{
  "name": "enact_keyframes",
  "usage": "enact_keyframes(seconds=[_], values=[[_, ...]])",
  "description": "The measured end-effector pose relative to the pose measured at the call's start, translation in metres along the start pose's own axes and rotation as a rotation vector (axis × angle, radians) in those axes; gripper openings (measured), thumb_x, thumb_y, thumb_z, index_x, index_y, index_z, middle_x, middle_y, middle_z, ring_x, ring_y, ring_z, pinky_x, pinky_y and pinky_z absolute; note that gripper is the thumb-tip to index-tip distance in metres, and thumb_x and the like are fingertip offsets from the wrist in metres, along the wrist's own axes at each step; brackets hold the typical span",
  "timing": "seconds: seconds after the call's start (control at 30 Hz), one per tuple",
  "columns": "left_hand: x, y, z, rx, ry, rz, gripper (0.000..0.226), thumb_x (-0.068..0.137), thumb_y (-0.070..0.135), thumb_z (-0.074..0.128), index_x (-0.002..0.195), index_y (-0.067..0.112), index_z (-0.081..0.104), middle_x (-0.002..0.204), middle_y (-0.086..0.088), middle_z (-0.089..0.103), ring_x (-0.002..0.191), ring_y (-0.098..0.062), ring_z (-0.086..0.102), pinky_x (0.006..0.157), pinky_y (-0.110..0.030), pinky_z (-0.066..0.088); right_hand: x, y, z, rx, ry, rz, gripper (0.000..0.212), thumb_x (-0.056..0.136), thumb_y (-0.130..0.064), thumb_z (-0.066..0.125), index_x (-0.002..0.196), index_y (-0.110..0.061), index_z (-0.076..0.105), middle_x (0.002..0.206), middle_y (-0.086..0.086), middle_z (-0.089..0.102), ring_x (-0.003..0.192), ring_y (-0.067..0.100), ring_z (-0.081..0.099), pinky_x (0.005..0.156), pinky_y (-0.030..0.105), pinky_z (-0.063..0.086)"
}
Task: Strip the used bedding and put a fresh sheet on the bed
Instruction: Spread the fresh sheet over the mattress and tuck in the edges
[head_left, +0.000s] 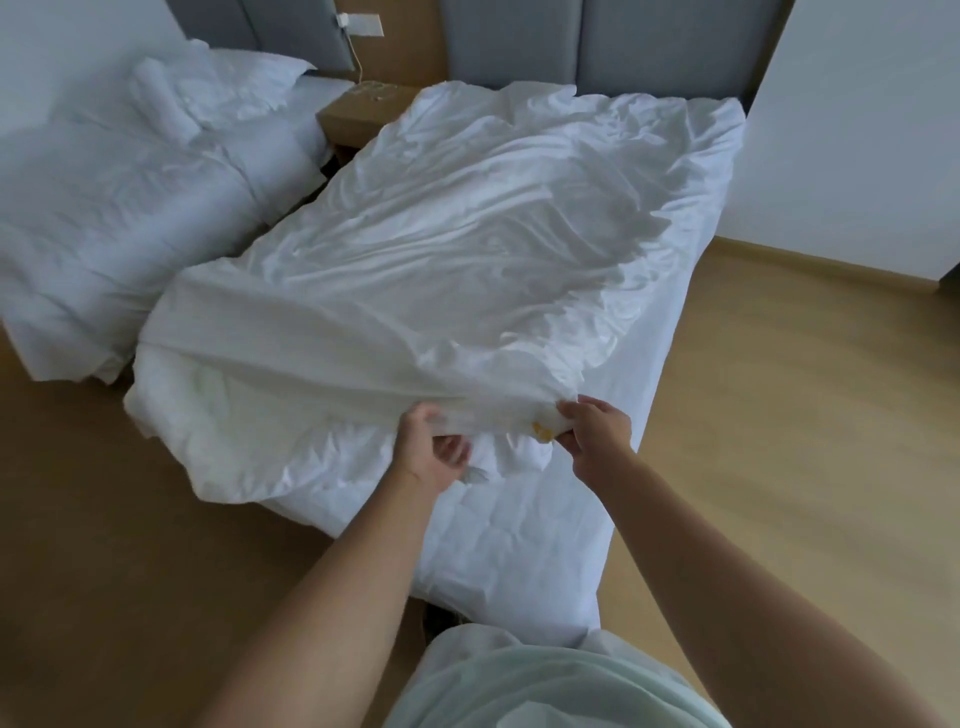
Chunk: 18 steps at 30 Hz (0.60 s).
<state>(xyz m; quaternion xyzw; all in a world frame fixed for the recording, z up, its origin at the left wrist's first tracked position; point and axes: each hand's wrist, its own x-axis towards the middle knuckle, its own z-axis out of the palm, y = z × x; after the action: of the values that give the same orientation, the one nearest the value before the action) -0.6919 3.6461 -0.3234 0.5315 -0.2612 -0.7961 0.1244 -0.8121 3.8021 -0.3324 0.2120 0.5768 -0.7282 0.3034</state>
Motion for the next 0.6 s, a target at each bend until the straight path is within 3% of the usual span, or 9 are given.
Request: enact_keyframes(seconds=[0.07,0.17,0.23,0.3,0.4,0.6], values=[[-0.006,-0.025,0.009,0.158,-0.111,-0.156,0.047,0.075,0.05,0.075,0.09,0.008,0.059,0.086,-0.008,0.056,0.073,-0.023,0.056,0.077,-0.033,0.051,-0.001,0.002,0.005,-0.082,-0.014,-0.048,0.015,0.083,0.004,0.072,0.093,-0.006,0.067,0.098,0.017,0.068,0.087,0.031,0.07,0.066,0.034,0.062],[-0.01,-0.048,0.024,0.195,-0.257,-0.26,0.082,0.06,0.059,0.09,0.115,0.006,0.063,0.12,-0.015,0.06,0.102,-0.035,0.063,0.091,-0.048,0.056,-0.003,0.005,0.006,-0.236,-0.046,-0.137,0.023,0.083,-0.005,0.071,0.106,-0.007,0.068,0.1,0.015,0.07,0.095,0.034,0.071,0.085,0.045,0.061],[-0.005,-0.05,0.036,0.127,-0.286,-0.195,0.065,0.071,0.049,0.088,0.118,0.01,0.066,0.125,-0.017,0.064,0.116,-0.035,0.062,0.1,-0.048,0.053,-0.007,0.007,0.003,-0.378,-0.096,-0.224,0.023,0.084,-0.013,0.069,0.107,-0.014,0.068,0.097,0.009,0.068,0.093,0.029,0.07,0.081,0.04,0.061],[-0.001,-0.047,0.048,0.129,-0.284,-0.139,0.035,0.086,0.03,0.079,0.112,0.008,0.07,0.106,-0.011,0.075,0.105,-0.023,0.069,0.107,-0.043,0.049,-0.012,0.007,0.0,-0.485,-0.133,-0.32,0.021,0.085,-0.018,0.068,0.105,-0.021,0.067,0.097,0.004,0.065,0.09,0.023,0.068,0.069,0.031,0.056],[0.003,-0.035,0.059,0.214,-0.23,-0.06,0.016,0.088,0.012,0.067,0.104,0.008,0.069,0.083,-0.008,0.073,0.075,-0.019,0.07,0.089,-0.037,0.059,-0.013,0.005,0.001,-0.5,-0.172,-0.376,0.018,0.087,-0.019,0.069,0.102,-0.027,0.063,0.095,0.002,0.062,0.084,0.018,0.065,0.063,0.027,0.051],[0.017,0.029,0.084,0.436,-0.109,0.173,0.012,0.091,0.006,0.058,0.097,0.003,0.067,0.087,-0.015,0.066,0.073,-0.026,0.065,0.061,-0.032,0.058,0.009,-0.006,0.022,-0.31,-0.3,-0.282,0.031,0.087,-0.023,0.076,0.112,-0.023,0.058,0.098,0.005,0.073,0.088,0.021,0.07,0.082,0.032,0.058]])
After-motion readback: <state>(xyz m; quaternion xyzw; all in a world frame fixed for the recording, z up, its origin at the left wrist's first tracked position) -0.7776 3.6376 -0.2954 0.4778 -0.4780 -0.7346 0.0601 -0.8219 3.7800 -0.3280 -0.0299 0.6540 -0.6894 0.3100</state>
